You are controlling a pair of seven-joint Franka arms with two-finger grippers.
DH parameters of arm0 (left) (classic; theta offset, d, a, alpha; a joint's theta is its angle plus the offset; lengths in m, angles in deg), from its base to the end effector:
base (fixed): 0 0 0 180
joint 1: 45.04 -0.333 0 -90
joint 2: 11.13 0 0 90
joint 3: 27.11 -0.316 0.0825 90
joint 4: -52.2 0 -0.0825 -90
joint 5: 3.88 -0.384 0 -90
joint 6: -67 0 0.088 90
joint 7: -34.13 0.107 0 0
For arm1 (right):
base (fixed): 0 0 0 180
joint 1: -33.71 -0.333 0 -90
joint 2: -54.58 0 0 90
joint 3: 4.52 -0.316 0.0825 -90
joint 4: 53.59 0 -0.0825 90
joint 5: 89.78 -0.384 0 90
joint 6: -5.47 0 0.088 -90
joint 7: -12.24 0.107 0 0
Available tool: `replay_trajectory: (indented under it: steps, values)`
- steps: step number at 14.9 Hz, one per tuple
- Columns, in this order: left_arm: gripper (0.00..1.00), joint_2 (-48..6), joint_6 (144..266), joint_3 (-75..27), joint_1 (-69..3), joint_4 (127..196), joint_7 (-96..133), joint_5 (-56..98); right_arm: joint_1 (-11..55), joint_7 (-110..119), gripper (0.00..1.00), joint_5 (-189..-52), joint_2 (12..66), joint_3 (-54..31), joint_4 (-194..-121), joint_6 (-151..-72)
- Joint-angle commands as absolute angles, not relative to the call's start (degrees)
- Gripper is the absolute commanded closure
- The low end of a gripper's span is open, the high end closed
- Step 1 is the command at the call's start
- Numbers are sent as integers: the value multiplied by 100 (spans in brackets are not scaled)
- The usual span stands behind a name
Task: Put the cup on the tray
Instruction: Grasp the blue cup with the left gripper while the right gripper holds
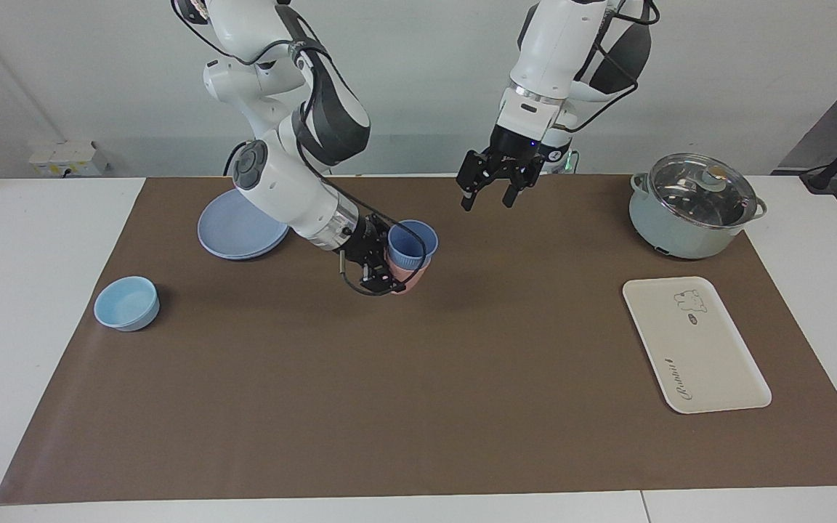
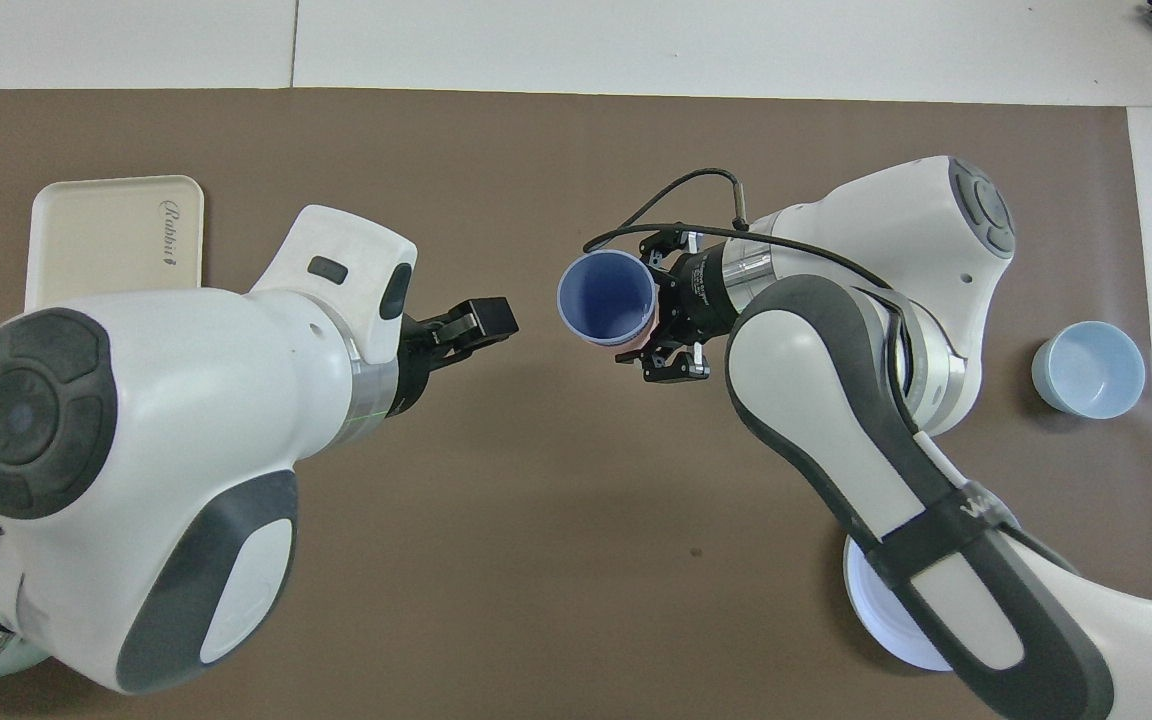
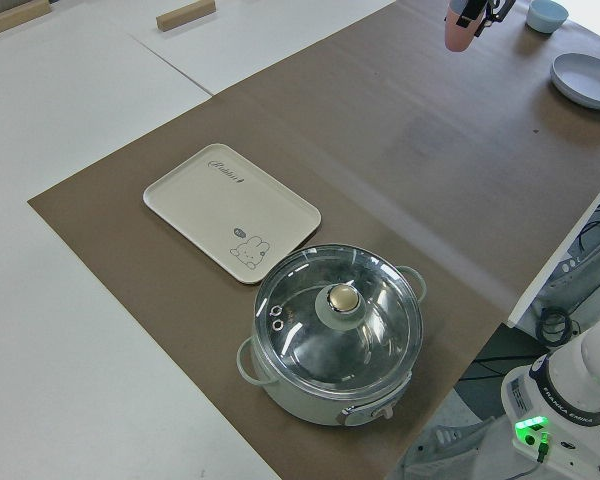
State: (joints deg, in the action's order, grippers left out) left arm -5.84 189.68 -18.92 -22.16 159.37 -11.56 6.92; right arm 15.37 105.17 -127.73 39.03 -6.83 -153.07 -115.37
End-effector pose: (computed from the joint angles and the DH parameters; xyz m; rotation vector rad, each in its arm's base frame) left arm 0.4795 -0.3017 0.5882 2.7418 0.4513 0.2570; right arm 0.5985 0.2540 0.4395 -1.8758 1.9004 0.6112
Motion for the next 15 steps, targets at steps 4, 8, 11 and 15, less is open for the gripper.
replay_trajectory:
  steps: [4,8,11,15]
  values:
    - [22,-1085,20340,-1998,-1815,15979,-1640,1026,1376,10576,100,-12837,3981,-689,-15414,-11687]
    - [36,-1455,20429,-2007,-1595,15776,-1719,1000,1270,10655,100,-12828,3981,-698,-15405,-11819]
    - [99,-1456,20306,-2007,-1604,15793,-1728,974,1252,10655,100,-12828,3981,-698,-15405,-11819]
    - [100,-1482,19650,-2025,-1683,15383,-1737,939,1252,10646,100,-12801,3981,-698,-15405,-11828]
